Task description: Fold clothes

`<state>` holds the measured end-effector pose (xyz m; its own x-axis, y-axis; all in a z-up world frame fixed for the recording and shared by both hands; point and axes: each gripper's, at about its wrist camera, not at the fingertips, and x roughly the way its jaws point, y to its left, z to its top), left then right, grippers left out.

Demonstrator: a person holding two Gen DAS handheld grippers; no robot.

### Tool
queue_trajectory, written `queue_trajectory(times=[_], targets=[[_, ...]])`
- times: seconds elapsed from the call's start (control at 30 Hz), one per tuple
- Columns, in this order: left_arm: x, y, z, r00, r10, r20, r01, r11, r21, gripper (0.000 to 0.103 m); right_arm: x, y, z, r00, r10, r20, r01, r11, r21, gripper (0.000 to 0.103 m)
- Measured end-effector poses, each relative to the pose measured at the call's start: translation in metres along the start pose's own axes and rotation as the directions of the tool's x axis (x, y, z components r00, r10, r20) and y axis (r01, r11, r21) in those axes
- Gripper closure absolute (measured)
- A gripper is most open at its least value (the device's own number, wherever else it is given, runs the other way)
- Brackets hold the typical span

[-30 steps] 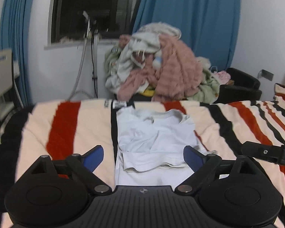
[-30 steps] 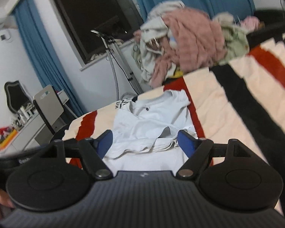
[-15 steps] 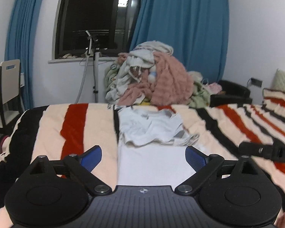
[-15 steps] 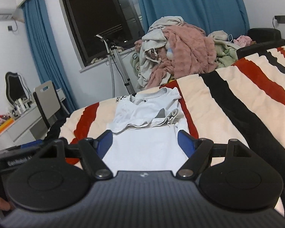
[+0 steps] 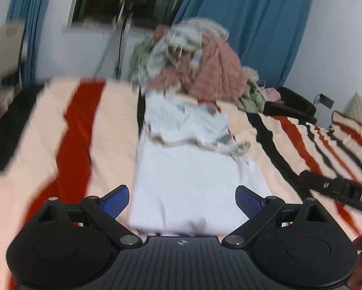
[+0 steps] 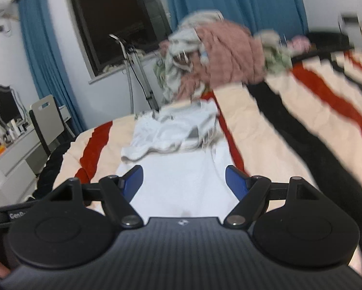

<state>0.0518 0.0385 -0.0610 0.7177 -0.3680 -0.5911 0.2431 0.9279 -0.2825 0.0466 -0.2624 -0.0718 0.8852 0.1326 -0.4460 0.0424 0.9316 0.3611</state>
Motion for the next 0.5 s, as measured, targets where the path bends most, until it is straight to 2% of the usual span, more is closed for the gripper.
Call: queue_trajectory(times=[0.1, 0.17, 0.27, 0.37, 0.47, 0.5], targets=[[0.015, 0.014, -0.005, 0.992, -0.070, -0.104, 0.059, 0.993, -0.107, 0.007, 0.012, -0.014, -0.006, 0.994, 0.043, -0.104, -0.028, 0.991, 0.134, 0.026], [0.026, 0.022, -0.011, 0.979, -0.125, -0.161, 0.095, 0.979, -0.179, 0.007, 0.024, -0.029, -0.015, 0.977, 0.111, -0.184, -0.055, 0.958, 0.282, 0.025], [0.047, 0.040, -0.020, 0.956, -0.205, -0.211, 0.133, 0.940, -0.314, 0.007, 0.048, -0.051, -0.040, 0.924, 0.253, -0.286, -0.065, 0.842, 0.536, 0.026], [0.074, 0.061, -0.026, 0.936, -0.265, -0.230, 0.135, 0.876, -0.462, 0.010, 0.069, -0.064, -0.066, 0.888, 0.326, -0.324, -0.014, 0.724, 0.690, 0.026], [0.086, 0.078, -0.026, 0.946, -0.272, -0.174, 0.134, 0.821, -0.555, 0.015, 0.076, -0.067, -0.068, 0.916, 0.283, -0.285, 0.002, 0.707, 0.707, 0.027], [0.088, 0.083, -0.026, 0.952, -0.264, -0.154, 0.131, 0.808, -0.574, 0.020, 0.078, -0.071, -0.068, 0.927, 0.259, -0.270, 0.014, 0.697, 0.717, 0.033]])
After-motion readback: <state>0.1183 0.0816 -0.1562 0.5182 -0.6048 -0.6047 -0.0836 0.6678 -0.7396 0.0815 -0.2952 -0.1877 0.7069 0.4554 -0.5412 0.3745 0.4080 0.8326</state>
